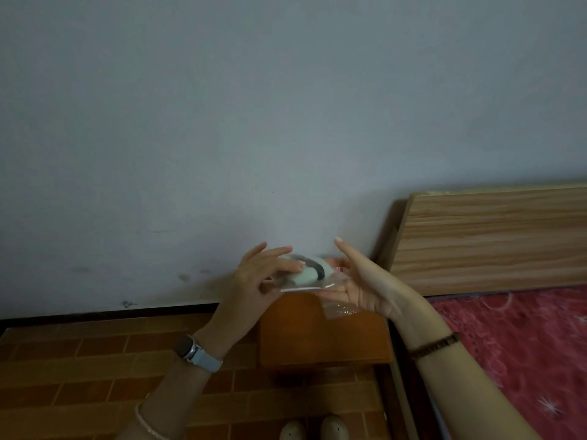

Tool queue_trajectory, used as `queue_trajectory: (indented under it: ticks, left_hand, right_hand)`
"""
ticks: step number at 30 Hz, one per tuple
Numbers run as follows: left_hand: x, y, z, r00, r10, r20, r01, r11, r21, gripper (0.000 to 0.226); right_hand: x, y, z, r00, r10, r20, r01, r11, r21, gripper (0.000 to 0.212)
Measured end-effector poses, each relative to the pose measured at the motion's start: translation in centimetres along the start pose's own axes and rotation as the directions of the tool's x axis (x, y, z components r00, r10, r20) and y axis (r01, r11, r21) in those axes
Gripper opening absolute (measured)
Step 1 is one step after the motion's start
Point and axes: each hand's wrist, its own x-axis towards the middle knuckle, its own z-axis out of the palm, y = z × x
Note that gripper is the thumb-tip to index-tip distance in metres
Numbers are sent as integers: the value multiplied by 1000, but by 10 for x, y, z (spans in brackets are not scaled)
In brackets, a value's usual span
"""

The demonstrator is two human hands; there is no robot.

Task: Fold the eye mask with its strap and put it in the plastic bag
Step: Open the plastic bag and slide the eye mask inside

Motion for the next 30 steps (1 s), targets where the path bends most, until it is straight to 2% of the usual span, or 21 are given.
queue_trajectory:
  ticks: [3, 6, 9, 11, 13, 15, 17, 18, 21, 24, 27, 30]
  left_hand:
    - [-3, 0, 3, 998, 46, 47, -46, 999, -5, 21]
    - [-5, 0, 5, 998, -9, 55, 10, 1000, -13, 18]
    - [-15, -3, 12, 990, -140, -13, 139, 987, -76, 33]
    - [-23, -3, 16, 946, -321, -35, 308, 929, -203, 52]
    - [-32, -7, 23, 839, -542, 46, 511, 758, -405, 53]
    - [-40, -14, 35, 680, -701, 215, 662, 461, -591, 31]
    - [-45, -23, 47, 505, -795, 337, 694, 143, -705, 22]
    - [-47, -28, 51, 456, -814, 360, 683, 61, -728, 24]
    - [-54, -38, 64, 425, -815, 395, 711, 29, -703, 37]
    - [-61, -52, 76, 382, -827, 412, 734, 1, -679, 50]
    - [-65, -66, 92, 344, -827, 444, 763, -29, -645, 50]
    - [-69, -84, 112, 305, -843, 443, 807, -18, -590, 46]
  right_hand:
    - [1, 2, 3, 992, -111, -55, 106, 990, -99, 60]
    - [4, 9, 2, 977, -163, -141, 147, 982, -115, 55]
    - [11, 17, -4, 959, -222, -178, 196, 969, -152, 61]
    - [15, 25, -6, 944, -269, -189, 238, 956, -172, 74]
    - [20, 34, -9, 939, -293, -182, 258, 947, -193, 81]
    - [25, 42, -12, 939, -289, -187, 243, 941, -237, 76]
    - [32, 50, -16, 941, -278, -194, 225, 940, -257, 67]
    - [35, 54, -19, 942, -272, -196, 217, 940, -262, 59]
    - [45, 67, -25, 943, -250, -219, 177, 935, -306, 34]
    - [57, 80, -31, 925, -237, -297, 124, 927, -354, 32]
    - [73, 91, -40, 898, -246, -366, 96, 920, -381, 18]
    - [98, 102, -52, 873, -261, -412, 68, 901, -427, 6]
